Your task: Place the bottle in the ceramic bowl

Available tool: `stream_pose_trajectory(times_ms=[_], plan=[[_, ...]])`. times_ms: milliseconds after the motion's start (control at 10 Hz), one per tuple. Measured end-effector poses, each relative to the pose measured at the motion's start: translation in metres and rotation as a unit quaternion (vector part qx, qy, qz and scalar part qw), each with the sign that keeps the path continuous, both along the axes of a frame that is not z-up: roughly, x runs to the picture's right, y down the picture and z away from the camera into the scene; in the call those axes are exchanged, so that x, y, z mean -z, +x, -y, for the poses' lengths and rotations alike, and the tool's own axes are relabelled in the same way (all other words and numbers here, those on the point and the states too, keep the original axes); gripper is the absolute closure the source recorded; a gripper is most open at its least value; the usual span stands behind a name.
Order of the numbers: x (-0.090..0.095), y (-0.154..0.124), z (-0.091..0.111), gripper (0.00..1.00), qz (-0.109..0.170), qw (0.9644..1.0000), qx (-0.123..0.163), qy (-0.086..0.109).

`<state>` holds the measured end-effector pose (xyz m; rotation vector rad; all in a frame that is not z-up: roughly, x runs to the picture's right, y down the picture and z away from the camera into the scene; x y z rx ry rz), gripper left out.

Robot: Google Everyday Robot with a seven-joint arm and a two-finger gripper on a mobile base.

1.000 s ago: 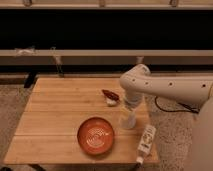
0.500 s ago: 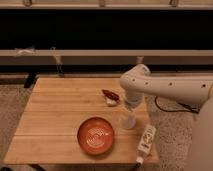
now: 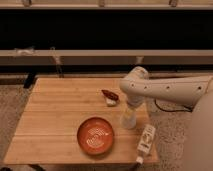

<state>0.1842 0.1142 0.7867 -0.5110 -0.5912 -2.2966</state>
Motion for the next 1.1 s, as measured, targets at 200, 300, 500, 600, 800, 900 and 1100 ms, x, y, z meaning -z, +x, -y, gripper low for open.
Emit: stream_pose_trajectory(times_ms=[200, 300, 500, 600, 800, 900, 1100], plan=[[0.004, 0.037, -0.005, 0.20, -0.028, 0.9989, -0.037, 0.003], [0.006, 0.050, -0.007, 0.20, -0.035, 0.9979, -0.055, 0.000], [0.010, 0.060, -0.013, 0.20, -0.011, 0.9954, -0.092, -0.025], [0.013, 0.065, -0.017, 0.20, -0.002, 0.9939, -0.104, -0.037], [0.016, 0.063, -0.020, 0.20, 0.017, 0.9919, -0.117, -0.048], [0.016, 0.062, -0.022, 0.20, 0.018, 0.9917, -0.117, -0.051], [0.019, 0.065, -0.036, 0.20, -0.006, 0.9929, -0.105, -0.056]])
